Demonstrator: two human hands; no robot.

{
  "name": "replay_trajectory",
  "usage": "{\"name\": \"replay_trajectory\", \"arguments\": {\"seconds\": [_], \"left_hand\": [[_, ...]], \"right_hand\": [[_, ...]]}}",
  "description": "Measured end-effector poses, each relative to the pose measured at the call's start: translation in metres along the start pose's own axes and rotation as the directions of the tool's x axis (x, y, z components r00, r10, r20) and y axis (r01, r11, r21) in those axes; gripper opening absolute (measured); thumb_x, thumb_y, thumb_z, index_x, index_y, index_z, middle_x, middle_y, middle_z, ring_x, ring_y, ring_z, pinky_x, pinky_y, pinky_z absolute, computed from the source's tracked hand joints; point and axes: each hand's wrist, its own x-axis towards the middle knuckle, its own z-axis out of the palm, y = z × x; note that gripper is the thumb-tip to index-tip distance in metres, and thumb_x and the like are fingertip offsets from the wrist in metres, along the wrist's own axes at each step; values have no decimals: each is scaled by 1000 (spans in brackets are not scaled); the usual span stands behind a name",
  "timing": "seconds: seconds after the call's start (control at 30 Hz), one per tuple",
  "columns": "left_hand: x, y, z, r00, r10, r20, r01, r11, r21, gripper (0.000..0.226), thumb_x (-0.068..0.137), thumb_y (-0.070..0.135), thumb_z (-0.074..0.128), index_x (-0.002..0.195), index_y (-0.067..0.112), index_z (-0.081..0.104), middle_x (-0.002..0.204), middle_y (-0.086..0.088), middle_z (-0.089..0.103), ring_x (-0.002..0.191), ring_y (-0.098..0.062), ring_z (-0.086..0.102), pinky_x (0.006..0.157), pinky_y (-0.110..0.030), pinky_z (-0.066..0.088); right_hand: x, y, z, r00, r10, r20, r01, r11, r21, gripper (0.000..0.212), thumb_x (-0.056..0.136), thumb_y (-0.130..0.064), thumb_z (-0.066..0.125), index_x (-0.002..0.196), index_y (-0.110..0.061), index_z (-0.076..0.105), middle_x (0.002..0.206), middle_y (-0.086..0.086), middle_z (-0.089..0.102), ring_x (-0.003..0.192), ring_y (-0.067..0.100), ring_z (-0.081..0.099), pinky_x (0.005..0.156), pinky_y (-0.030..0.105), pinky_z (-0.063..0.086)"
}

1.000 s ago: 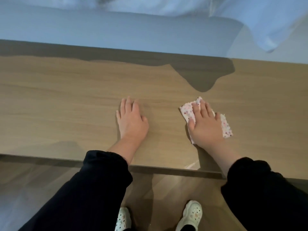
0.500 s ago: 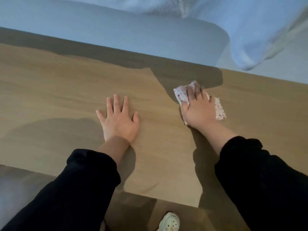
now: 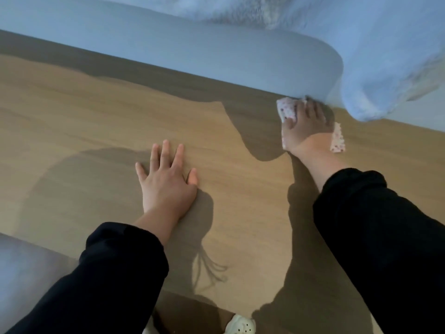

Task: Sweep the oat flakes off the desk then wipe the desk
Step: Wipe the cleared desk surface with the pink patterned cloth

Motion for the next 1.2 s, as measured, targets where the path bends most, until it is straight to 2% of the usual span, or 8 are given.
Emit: {"name": "replay_trajectory", "arguments": {"seconds": [0.1, 0.23, 0.4, 0.53, 0.63, 0.87, 1.07, 1.2], "left_hand": [[0, 0, -1, 1000, 2, 0, -2, 1000, 2, 65, 94, 50, 32, 153, 31, 12, 162, 0, 0, 148, -19, -7, 117, -57, 0], [0, -1, -1, 1000, 18, 2, -18, 1000, 5, 64, 96, 47, 35, 154, 29, 14, 162, -1, 2, 148, -21, -4, 116, -58, 2], [-2, -2, -5, 999, 31, -10, -31, 998, -55, 58, 98, 39, 37, 153, 29, 20, 162, -2, 6, 149, -22, -1, 117, -56, 0], [-1, -4, -7, 999, 43, 7, -42, 996, -80, 55, 99, 38, 35, 152, 30, 24, 162, -2, 7, 149, -22, -1, 117, -56, -1], [0, -6, -8, 998, 63, 10, -61, 993, -104, 54, 98, 39, 34, 151, 31, 26, 162, -1, 8, 149, -22, -2, 117, -55, -2], [-1, -9, -12, 993, 109, 39, -103, 987, -126, 56, 97, 42, 37, 151, 32, 26, 162, -2, 6, 149, -22, -4, 117, -53, -5], [-23, -32, -17, 938, 332, 99, -310, 932, -186, 54, 99, 35, 43, 150, 25, 29, 162, -7, 7, 149, -24, 0, 120, -45, 1], [-57, -43, -9, 888, 444, 119, -436, 896, -90, 57, 100, 42, 36, 152, 26, 21, 162, -6, 2, 149, -22, -4, 119, -43, -1]], "right_hand": [[-21, 4, -2, 990, 129, 50, -127, 991, -42, 64, 98, -40, 17, 156, -17, 5, 164, 6, 1, 150, 26, 3, 118, 56, 5], [-101, -49, 12, 965, -251, 73, 251, 968, 9, 64, 97, -42, 20, 155, -17, 9, 164, 7, -1, 150, 25, 1, 118, 56, 5], [-232, -54, 31, 684, -718, 128, 724, 690, 8, 62, 94, -41, 26, 151, -18, 33, 162, 7, 16, 149, 26, 16, 116, 57, 18], [-252, -11, 37, 438, -883, 168, 899, 434, -62, 54, 97, -40, 35, 150, -31, 33, 162, 3, 17, 149, 22, 17, 116, 51, 10], [-258, -27, 37, 526, -840, 132, 850, 526, -40, 53, 96, -40, 31, 148, -32, 37, 161, 3, 21, 148, 22, 20, 115, 52, 10], [-290, -35, 40, 424, -895, 139, 905, 423, -39, 50, 97, -39, 30, 146, -33, 41, 159, 0, 27, 147, 19, 21, 118, 52, 13], [-308, 62, 31, 574, -797, 188, 818, 570, -81, 52, 103, -42, 24, 154, -34, 17, 163, -3, 14, 149, 20, 15, 115, 52, 17], [-312, 23, 40, 617, -778, 119, 787, 610, -97, 53, 100, -44, 28, 153, -34, 25, 161, 1, 21, 147, 24, 23, 114, 53, 19]]}}
